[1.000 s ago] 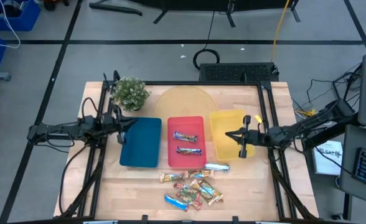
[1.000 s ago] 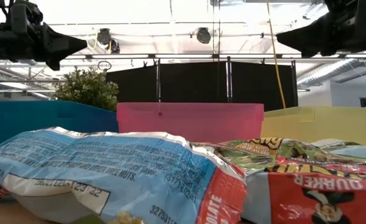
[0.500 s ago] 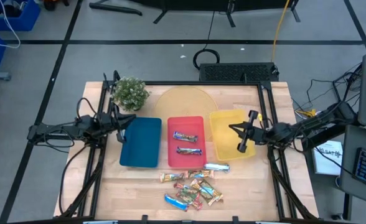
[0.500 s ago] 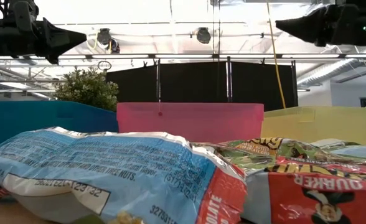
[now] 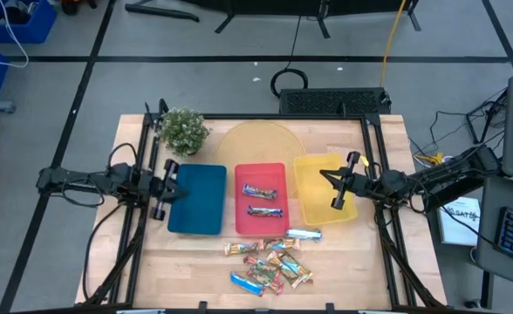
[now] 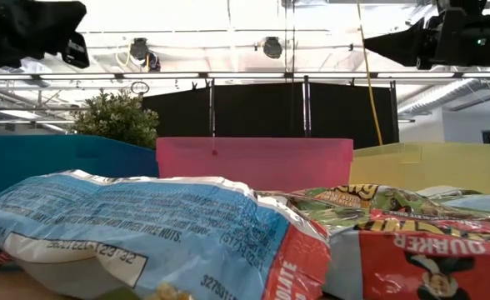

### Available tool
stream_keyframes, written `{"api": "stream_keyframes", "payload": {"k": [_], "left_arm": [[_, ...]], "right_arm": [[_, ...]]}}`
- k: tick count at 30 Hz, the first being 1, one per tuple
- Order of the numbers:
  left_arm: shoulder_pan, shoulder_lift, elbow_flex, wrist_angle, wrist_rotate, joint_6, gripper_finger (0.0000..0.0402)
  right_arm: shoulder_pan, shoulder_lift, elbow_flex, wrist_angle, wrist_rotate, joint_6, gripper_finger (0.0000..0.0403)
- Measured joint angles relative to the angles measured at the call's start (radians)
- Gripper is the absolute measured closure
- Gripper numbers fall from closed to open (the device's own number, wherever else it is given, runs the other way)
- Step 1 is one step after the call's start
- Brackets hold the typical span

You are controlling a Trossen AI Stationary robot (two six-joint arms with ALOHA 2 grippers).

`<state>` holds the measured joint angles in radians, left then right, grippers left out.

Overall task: Pick and place Granola Bars by type
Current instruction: Put the yellow granola bar into the blue bin

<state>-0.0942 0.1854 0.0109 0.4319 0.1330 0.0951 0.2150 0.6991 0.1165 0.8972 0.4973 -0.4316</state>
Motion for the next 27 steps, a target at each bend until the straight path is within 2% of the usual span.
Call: {"api": "stream_keyframes", "payload": {"k": [5,7,10,13,18,23,27], "left_arm": [[-0.033,0.086,0.005,0.025,-0.215,0.007,0.0376],[-0.033,0.126,0.026,0.027,-0.266,-0.007,0.0376],[-0.033,0.193,0.057,0.016,-0.266,-0.063,0.0376],[-0.039,0.276,0.087,-0.081,-0.271,-0.125,0.0376],[-0.089,0.448,0.155,-0.176,-0.337,-0.249,0.0376],[-0.185,0.652,0.325,-0.294,-0.358,-0.271,0.0376],[-0.232,0.811,0.553,-0.499,-0.422,-0.329,0.0375]], "right_arm": [[0.0,0.0,0.0,0.003,0.001,-0.03,0.0403],[0.0,0.0,0.0,0.007,0.001,-0.039,0.0403],[0.0,0.0,0.0,0.011,0.002,-0.05,0.0403],[0.0,0.0,0.0,0.011,0.002,-0.055,0.0403],[0.0,0.0,0.0,0.034,0.001,-0.086,0.0403],[0.0,-0.006,0.0,0.152,-0.025,-0.173,0.0403],[0.001,-0.005,0.0,0.197,-0.057,-0.09,0.0403]]}}
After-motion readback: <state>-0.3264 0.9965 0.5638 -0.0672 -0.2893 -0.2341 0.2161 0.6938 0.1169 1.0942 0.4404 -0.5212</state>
